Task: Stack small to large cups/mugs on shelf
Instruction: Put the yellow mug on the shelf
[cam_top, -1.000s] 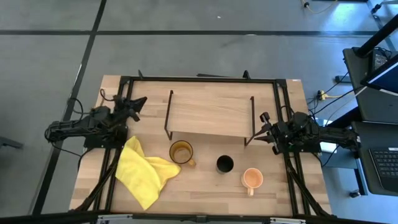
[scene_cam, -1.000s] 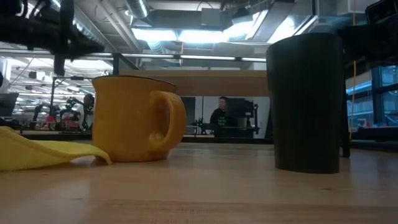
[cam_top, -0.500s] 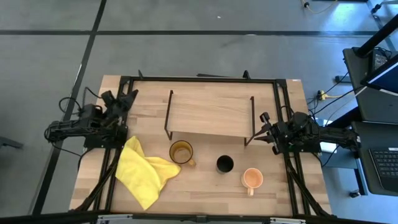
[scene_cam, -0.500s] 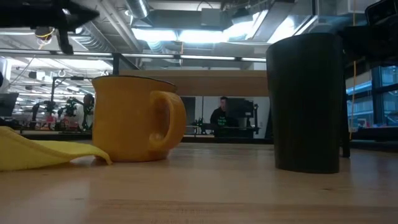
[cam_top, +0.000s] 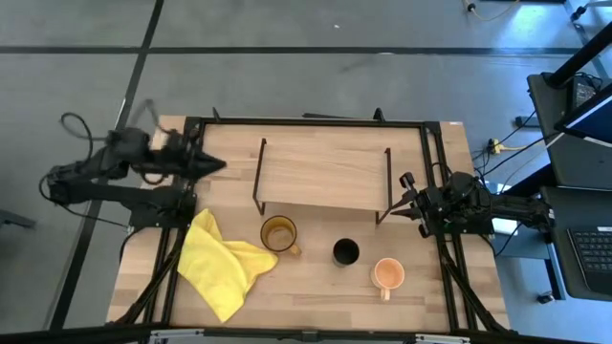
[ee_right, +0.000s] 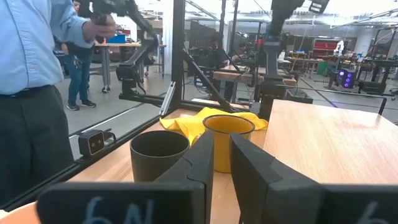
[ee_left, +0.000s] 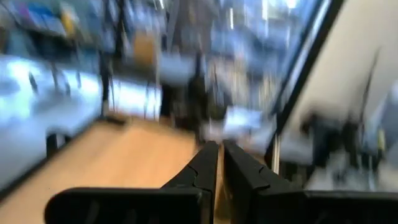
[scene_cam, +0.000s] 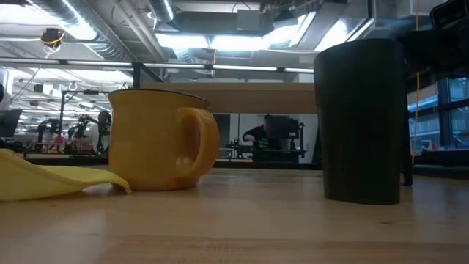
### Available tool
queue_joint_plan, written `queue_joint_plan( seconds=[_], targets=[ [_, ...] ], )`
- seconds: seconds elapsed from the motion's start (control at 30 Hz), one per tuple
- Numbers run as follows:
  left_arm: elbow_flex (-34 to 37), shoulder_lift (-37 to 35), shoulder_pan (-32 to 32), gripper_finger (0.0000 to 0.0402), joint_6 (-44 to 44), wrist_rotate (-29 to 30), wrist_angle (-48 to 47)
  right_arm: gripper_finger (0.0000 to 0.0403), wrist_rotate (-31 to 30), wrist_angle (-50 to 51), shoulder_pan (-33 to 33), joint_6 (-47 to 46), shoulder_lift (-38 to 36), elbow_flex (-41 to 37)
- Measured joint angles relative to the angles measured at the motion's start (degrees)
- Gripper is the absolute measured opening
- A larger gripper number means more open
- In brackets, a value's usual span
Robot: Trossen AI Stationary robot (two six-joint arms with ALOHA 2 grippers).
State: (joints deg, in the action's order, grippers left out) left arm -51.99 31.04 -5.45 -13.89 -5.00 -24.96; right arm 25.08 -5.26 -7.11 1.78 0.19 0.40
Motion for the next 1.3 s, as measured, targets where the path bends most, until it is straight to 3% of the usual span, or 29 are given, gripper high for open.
queue_joint_plan(
  seconds=[0.1, 0.23, 0.43, 0.57, 0.83, 1.03, 1.3],
  targets=[
    [-6.79, 7.96, 1.07, 0.0016, 3.13, -2.30, -14.58, 0.0053, 0.00, 0.02, 0.00, -0.02, 0.00, -0.02],
    [-10.43, 16.74, 6.76, 0.0016, 5.37, -0.81, -26.22, 0.0053, 0.00, 0.00, 0.01, 0.06, 0.00, -0.01],
    [-10.66, 23.84, 19.87, 0.0016, 4.41, 11.07, -35.31, 0.0053, 0.00, 0.02, 0.00, 0.01, 0.00, -0.01],
    [-10.66, 26.13, 27.46, 0.0016, 2.91, 17.76, -33.89, 0.0053, 0.00, 0.00, 0.00, 0.07, 0.00, -0.02],
    [-10.72, 34.34, 36.46, 0.0018, 2.59, 20.97, -27.65, 0.0053, -0.02, 0.00, 0.00, -0.04, 0.00, -0.02],
    [-10.70, 41.21, 37.51, 0.0052, 6.80, 22.28, -27.92, 0.0053, 0.00, 0.00, 0.00, -0.01, 0.00, -0.01],
    [-10.71, 42.38, 36.92, 0.0091, 7.03, 22.24, -23.15, 0.0053, -0.01, 0.00, 0.01, 0.01, 0.02, -0.01]
  ],
)
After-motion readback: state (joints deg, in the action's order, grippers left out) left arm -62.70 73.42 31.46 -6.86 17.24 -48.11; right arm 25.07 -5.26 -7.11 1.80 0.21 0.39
